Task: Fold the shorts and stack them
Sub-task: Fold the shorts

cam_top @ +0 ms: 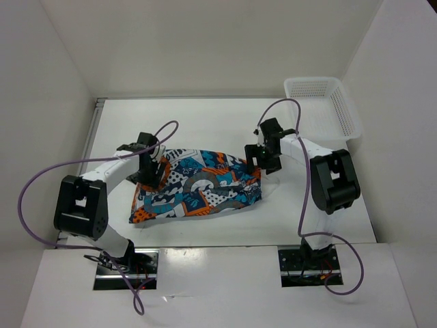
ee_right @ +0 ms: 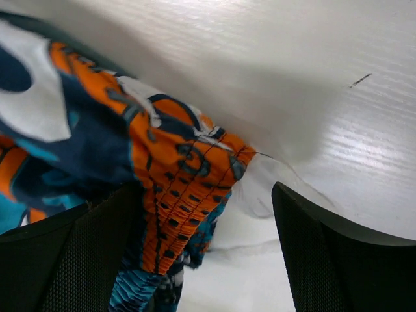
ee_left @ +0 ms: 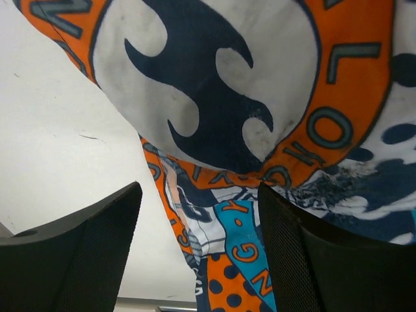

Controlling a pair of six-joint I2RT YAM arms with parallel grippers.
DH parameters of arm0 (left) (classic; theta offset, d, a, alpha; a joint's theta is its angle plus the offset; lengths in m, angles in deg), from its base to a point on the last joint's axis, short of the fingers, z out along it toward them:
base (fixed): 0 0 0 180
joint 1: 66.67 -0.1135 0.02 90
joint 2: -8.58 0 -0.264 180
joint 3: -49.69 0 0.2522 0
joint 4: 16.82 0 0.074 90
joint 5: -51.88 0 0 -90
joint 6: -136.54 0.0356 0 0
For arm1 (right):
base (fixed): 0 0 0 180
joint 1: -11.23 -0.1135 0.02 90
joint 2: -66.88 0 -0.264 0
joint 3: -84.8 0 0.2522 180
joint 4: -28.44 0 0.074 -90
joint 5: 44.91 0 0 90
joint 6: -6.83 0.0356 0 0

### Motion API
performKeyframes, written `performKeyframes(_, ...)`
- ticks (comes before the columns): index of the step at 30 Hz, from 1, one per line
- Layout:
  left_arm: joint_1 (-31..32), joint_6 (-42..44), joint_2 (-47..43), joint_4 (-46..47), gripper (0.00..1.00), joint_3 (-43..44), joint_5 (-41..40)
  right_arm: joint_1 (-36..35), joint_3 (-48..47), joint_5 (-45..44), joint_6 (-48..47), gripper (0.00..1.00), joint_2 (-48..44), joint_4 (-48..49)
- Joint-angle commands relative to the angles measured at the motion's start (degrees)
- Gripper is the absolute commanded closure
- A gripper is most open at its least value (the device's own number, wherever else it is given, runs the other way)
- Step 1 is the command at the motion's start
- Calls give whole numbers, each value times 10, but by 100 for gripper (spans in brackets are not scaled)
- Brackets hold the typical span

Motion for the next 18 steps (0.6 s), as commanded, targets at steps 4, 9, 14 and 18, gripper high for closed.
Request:
performKeyframes(4, 3, 2, 33, 41, 21, -55, -54, -16, -18, -39, 49, 15, 49, 48)
performKeyframes(9, 9, 2, 53, 47, 21, -48, -48, -41, -18, -39, 71, 43, 62, 68)
performKeyframes(14, 9, 2, 66, 52, 21, -48, -42, -47, -5, -51, 72, 100, 54, 84)
performKeyframes(18, 9, 2, 66, 52, 21, -48, -37, -34, -17, -62, 35, 100, 19, 78)
